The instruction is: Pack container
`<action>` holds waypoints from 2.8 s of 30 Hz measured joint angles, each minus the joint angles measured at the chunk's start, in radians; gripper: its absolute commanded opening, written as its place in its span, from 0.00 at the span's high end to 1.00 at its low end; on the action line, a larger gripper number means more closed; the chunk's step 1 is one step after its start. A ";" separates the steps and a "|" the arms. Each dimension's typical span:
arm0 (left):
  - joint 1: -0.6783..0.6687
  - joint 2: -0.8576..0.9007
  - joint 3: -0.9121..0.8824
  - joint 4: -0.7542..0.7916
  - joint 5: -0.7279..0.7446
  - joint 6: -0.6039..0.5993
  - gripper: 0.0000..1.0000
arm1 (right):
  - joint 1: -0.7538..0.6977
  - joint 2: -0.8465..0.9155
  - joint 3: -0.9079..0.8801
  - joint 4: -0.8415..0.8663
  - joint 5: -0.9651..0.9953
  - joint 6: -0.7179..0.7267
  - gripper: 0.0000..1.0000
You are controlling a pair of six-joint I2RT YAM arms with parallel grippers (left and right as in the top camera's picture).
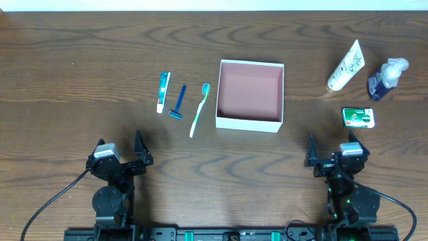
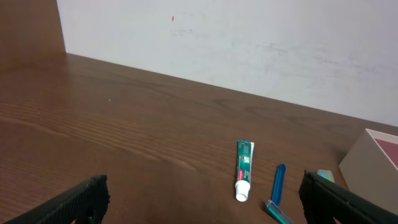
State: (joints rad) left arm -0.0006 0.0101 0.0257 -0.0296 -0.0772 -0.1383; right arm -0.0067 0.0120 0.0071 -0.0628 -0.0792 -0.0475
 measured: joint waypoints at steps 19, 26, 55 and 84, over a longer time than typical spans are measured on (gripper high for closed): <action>0.000 0.000 0.000 0.000 0.000 0.000 0.02 | 0.000 0.000 0.000 0.000 0.000 0.000 0.01; 0.000 0.000 0.000 0.000 0.000 0.000 0.02 | 0.000 0.000 0.000 0.000 0.000 0.000 0.01; 0.000 0.000 0.000 0.000 0.000 0.000 0.02 | 0.000 0.000 0.000 0.001 -0.013 0.065 0.01; 0.000 0.000 0.000 0.000 0.000 0.000 0.02 | -0.058 0.479 0.903 -0.460 -0.018 0.114 0.01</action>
State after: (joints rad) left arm -0.0006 0.0101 0.0257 -0.0296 -0.0776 -0.1387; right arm -0.0647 0.4908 0.9104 -0.5232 -0.0971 0.0666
